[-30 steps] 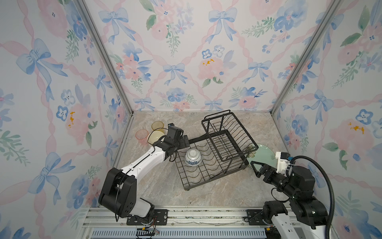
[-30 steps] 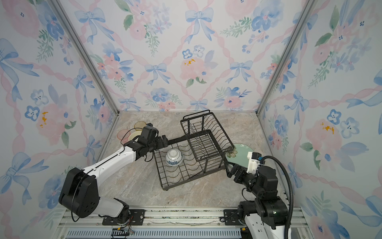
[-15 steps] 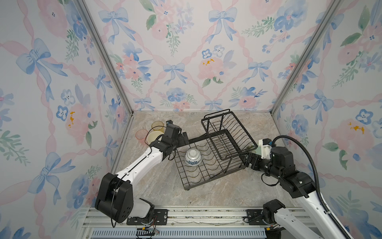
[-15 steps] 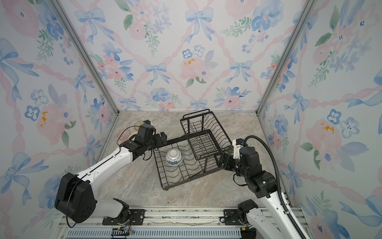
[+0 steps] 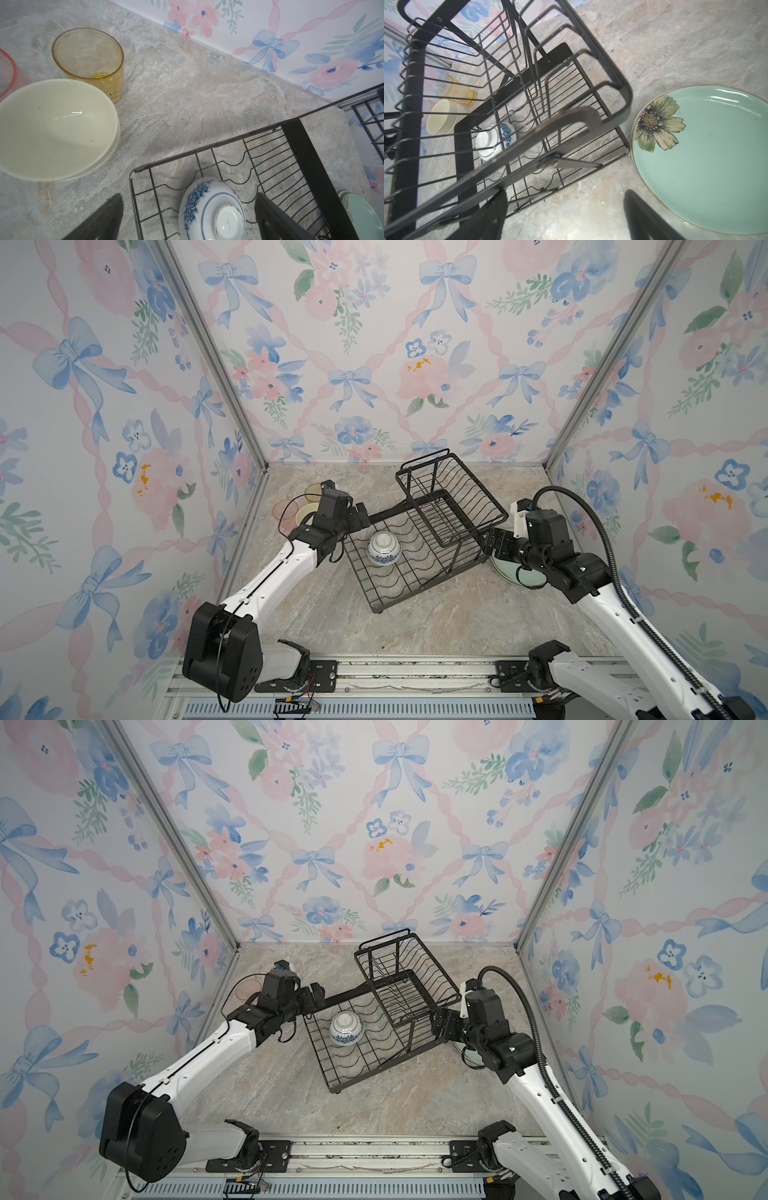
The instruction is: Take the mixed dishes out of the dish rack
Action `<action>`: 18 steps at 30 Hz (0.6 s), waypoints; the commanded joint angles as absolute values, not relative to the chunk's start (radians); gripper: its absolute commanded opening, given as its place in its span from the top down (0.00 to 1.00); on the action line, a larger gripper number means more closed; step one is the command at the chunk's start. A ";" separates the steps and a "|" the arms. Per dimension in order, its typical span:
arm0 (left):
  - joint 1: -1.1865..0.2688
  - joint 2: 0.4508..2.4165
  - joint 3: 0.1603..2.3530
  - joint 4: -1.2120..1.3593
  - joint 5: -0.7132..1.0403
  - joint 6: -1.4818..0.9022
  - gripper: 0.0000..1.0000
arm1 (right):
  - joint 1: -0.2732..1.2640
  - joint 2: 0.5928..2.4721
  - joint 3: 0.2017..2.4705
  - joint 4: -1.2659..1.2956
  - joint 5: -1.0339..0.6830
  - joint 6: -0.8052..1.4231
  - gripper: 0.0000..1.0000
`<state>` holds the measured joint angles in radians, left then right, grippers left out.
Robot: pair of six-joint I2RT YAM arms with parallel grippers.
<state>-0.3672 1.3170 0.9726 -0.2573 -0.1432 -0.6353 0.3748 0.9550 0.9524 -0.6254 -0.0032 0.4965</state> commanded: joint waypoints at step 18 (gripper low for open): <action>-0.355 1.275 0.923 -0.218 -0.107 -0.637 0.02 | 0.204 1.211 1.183 -0.545 0.003 0.320 0.10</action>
